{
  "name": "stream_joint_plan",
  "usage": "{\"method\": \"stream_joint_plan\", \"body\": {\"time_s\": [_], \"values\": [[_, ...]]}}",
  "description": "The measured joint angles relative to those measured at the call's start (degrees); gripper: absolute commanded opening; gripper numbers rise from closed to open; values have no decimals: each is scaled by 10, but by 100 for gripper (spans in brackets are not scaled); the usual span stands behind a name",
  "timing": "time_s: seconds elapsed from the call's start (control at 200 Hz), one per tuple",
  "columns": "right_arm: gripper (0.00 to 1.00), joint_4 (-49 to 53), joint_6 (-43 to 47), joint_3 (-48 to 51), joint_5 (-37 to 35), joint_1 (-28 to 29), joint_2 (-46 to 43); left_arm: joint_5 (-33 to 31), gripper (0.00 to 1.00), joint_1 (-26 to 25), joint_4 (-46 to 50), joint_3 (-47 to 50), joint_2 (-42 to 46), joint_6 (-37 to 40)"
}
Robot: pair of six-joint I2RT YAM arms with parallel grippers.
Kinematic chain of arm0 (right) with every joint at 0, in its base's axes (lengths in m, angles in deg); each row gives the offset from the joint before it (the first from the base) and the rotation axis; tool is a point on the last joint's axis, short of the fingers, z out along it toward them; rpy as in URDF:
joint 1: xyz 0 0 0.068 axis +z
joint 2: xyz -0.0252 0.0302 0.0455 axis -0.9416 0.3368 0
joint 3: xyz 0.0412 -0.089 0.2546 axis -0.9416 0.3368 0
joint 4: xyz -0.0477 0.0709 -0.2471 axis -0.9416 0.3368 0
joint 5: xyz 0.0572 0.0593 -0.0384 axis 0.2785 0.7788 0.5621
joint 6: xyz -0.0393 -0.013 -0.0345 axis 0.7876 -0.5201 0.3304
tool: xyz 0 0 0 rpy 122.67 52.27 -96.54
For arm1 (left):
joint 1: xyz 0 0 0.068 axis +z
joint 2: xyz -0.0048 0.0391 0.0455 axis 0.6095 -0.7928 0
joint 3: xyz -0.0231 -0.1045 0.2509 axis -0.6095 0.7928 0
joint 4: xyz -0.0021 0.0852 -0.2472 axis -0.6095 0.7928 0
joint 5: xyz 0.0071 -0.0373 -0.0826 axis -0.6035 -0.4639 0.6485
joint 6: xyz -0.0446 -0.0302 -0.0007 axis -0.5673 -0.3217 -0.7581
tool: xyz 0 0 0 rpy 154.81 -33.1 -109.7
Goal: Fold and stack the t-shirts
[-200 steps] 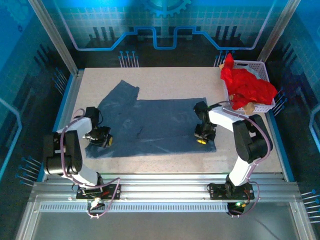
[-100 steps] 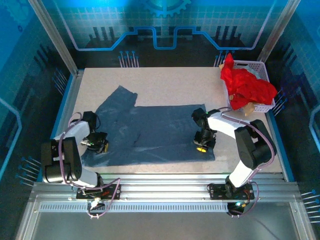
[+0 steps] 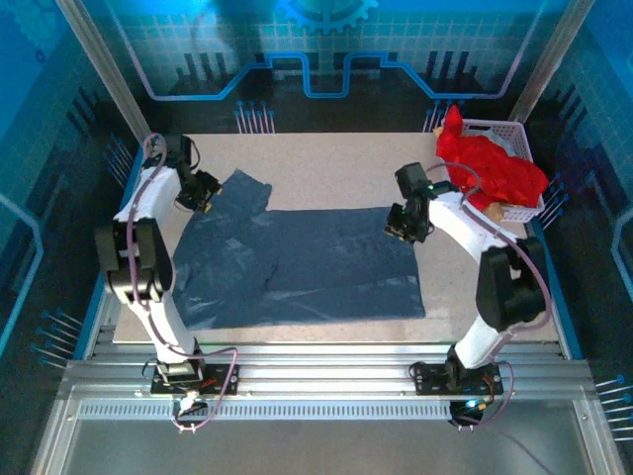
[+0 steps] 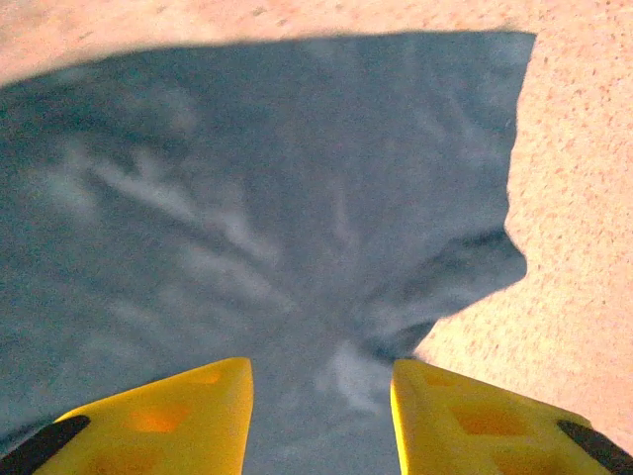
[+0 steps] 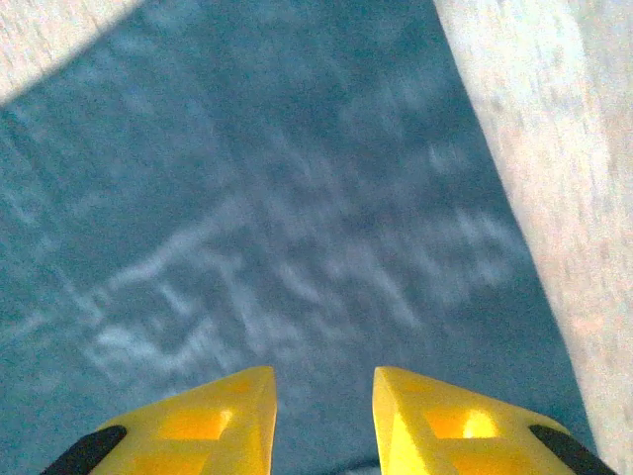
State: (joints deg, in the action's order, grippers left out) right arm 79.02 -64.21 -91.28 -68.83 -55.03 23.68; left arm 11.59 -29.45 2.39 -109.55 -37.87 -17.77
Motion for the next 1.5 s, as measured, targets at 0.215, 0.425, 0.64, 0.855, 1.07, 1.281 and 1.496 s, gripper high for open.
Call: {"method": "stream_joint_plan", "body": {"time_s": [0.215,0.425,0.64,0.855,1.07,1.281,1.496], "values": [[39,-18,70,-102,22,-38,108,-1,48,-15,-35,-127,-140,45],[40,-17,100,-168,36,-45,167,-12,49,-24,-43,-261,-245,78],[40,-13,103,-176,44,-50,173,-57,51,-30,-42,-374,-330,99],[40,-13,102,-173,52,-55,173,-118,58,-56,-5,-477,-405,130],[41,-17,95,-155,66,-64,163,-170,60,-80,87,-610,-476,119],[40,-18,92,-153,75,-75,149,-167,53,-77,140,-642,-489,76],[40,-19,89,-153,79,-79,146,-145,35,-67,176,-652,-493,29]]}}
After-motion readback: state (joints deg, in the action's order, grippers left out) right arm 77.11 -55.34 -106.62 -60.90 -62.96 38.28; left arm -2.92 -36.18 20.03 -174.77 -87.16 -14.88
